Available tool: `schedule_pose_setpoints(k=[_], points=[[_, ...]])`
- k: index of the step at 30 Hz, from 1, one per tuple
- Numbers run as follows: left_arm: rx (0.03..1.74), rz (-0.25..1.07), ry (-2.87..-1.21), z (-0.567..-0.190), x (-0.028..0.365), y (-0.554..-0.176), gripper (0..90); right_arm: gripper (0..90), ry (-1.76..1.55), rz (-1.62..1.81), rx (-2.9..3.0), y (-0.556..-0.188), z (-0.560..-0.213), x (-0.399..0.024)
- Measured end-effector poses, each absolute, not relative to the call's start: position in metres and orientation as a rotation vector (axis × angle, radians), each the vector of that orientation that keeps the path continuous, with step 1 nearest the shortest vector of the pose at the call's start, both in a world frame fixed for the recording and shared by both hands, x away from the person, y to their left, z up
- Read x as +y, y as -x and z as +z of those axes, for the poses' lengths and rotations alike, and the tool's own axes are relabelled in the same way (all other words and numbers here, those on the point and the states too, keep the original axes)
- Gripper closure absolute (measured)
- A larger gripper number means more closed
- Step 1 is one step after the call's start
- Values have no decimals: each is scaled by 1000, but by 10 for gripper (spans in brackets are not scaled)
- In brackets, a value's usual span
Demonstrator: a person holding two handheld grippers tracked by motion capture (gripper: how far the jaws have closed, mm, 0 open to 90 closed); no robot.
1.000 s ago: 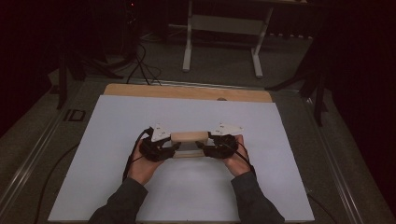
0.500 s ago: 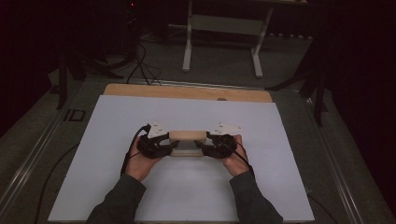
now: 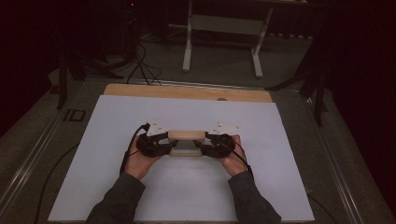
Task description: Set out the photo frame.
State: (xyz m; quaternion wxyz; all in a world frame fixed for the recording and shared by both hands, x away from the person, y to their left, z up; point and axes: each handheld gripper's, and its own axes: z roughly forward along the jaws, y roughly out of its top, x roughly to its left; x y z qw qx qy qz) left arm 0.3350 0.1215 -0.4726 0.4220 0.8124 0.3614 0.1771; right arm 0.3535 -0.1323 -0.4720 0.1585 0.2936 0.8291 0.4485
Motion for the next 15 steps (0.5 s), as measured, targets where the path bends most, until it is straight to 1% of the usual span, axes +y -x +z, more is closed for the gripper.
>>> schedule_pose_setpoints(k=[15], points=[[922,433,-2009,-474,122,-340,518,482,-879,1298,2357,-359,-473,-132]])
